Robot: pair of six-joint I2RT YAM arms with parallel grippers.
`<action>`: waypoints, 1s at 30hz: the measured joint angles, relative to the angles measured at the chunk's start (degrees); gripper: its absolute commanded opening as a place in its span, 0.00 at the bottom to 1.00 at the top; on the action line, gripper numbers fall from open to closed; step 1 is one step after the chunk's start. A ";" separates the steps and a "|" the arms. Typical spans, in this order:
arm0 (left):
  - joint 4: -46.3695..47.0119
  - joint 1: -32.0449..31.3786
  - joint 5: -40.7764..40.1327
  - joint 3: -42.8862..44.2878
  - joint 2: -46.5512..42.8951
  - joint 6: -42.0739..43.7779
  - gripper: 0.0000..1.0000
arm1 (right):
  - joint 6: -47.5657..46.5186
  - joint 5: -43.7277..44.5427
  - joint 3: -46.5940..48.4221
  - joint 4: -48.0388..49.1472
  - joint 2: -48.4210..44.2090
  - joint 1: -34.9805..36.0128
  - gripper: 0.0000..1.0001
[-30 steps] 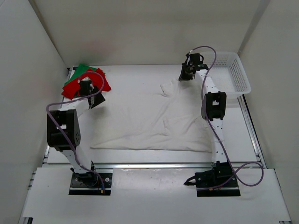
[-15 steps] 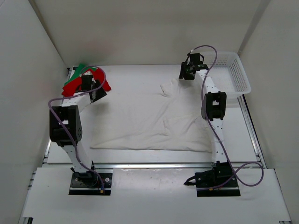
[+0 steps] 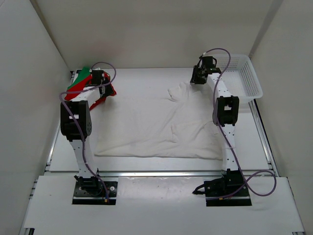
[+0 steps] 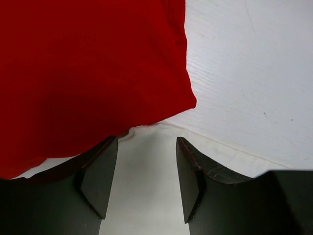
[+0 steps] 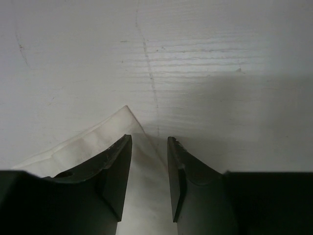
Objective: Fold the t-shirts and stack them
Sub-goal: Grap the side of the flattened tshirt furthest away from the robot with both arms
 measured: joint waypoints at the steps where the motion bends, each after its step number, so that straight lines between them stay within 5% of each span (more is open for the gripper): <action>1: -0.42 -0.26 -0.35 0.59 0.81 0.31 0.61 | -0.26 0.17 0.00 0.09 0.00 0.20 0.34; 11: -3.08 -1.05 -1.77 2.47 4.83 0.98 0.50 | -1.97 0.28 0.02 0.31 0.00 1.14 0.33; 24: -5.31 -0.85 -3.52 8.13 7.78 -0.68 0.00 | -2.16 -0.76 0.46 -0.57 0.00 1.07 0.42; 30: -4.57 -0.92 -4.33 7.34 7.65 -1.09 0.00 | -1.70 -0.90 0.68 -0.79 0.00 0.74 0.41</action>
